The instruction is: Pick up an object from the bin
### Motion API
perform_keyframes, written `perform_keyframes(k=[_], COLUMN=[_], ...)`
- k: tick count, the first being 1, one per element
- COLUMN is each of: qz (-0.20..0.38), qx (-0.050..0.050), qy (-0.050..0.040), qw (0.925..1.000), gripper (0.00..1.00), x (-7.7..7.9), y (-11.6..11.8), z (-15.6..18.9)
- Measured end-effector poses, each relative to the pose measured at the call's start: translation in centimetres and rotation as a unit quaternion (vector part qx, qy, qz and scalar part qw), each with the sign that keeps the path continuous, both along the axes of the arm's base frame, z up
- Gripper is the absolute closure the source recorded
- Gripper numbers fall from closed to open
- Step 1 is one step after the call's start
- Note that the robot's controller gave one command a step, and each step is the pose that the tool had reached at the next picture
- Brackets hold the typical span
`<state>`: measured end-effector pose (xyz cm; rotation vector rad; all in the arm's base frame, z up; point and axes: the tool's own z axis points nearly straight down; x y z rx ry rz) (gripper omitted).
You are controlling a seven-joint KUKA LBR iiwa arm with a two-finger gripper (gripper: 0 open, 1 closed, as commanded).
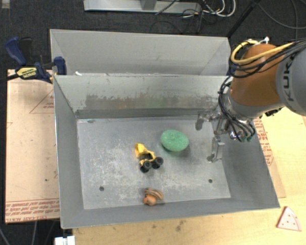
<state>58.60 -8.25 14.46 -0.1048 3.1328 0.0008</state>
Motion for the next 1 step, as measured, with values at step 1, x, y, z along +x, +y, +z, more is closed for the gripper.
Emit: perform_keyframes(k=[1], qz=[0.042], qx=[0.0], qy=[0.0056], qw=[0.9991], gripper=[0.0], x=[1.78], y=[2.71], z=[-1.69])
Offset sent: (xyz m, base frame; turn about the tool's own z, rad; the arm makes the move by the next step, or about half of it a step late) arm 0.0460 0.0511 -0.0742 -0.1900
